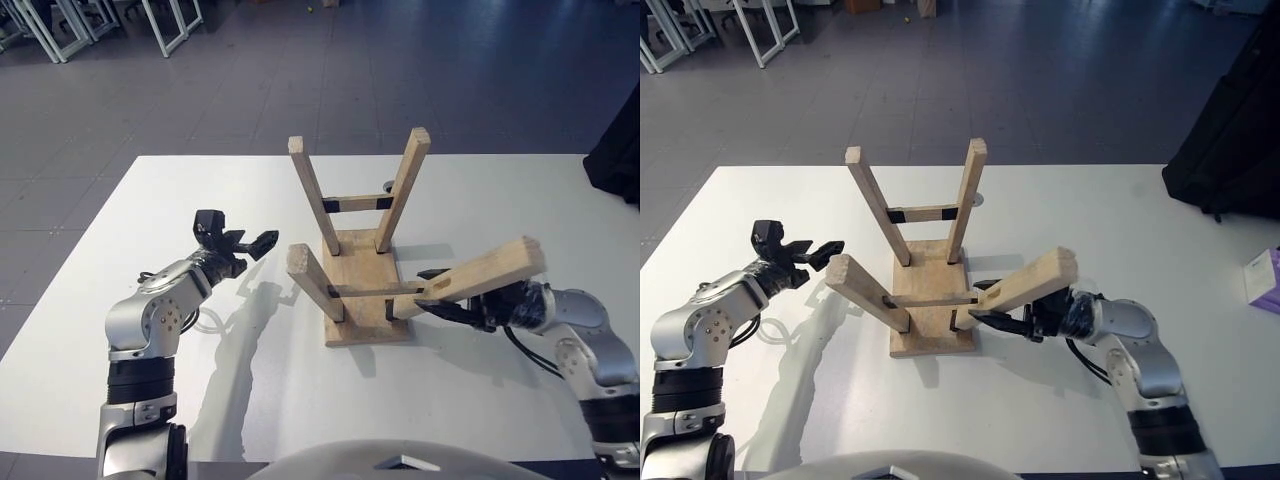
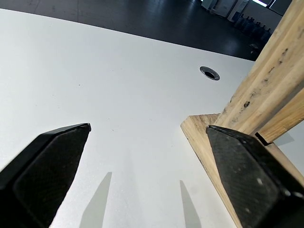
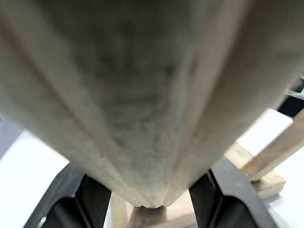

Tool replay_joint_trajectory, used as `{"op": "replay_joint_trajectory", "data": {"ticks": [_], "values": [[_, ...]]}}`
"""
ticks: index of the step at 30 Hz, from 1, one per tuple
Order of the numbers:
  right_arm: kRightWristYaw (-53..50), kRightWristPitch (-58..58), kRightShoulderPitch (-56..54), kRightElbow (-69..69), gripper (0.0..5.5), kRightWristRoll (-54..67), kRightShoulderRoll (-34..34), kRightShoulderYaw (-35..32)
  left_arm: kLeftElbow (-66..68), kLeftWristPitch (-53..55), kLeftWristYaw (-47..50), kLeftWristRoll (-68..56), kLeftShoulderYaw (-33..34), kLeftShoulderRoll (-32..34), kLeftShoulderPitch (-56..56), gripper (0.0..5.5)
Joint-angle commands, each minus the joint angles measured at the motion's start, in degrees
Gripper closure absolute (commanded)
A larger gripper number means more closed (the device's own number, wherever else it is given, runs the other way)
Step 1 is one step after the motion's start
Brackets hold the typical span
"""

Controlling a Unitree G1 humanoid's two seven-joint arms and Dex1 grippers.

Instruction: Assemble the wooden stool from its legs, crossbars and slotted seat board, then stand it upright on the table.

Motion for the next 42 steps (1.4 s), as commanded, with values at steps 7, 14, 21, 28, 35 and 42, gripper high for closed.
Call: {"op": "replay_joint_trajectory", "data": {"ticks": [7,14,21,28,35,42], "values": [[9.3,-7.5,-5.0,9.0,3.47,-3.9,-1.4,3.2,-0.5,0.4,-0.1,0.8,-0.2,-1.4,-0.3,1.00],[10.4,-6.1,-4.0,7.1,3.47,-3.7,-2.5,3.5,-0.5,0.3,0.1,0.9,0.2,-1.6,-0.3,1.00],[6.6,-5.0,-5.2,10.1,3.47,-9.0,-2.4,6.4,0.1,-0.3,-0.2,1.7,-0.1,-2.0,-0.9,1.00],[4.4,8.6,-8.6,6.3,3.47,-7.8,-5.3,9.3,-0.5,-0.3,-0.3,1.9,0.1,-2.1,0.0,1.00],[-3.3,10.1,-9.1,1.9,3.47,-10.5,-3.9,9.5,-0.6,0.5,-0.2,1.8,1.8,-1.3,1.0,1.00],[-13.3,16.1,-9.4,0.3,3.47,-17.0,-3.7,11.9,-1.0,1.4,0.1,1.9,2.6,-1.1,1.3,1.00]]}}
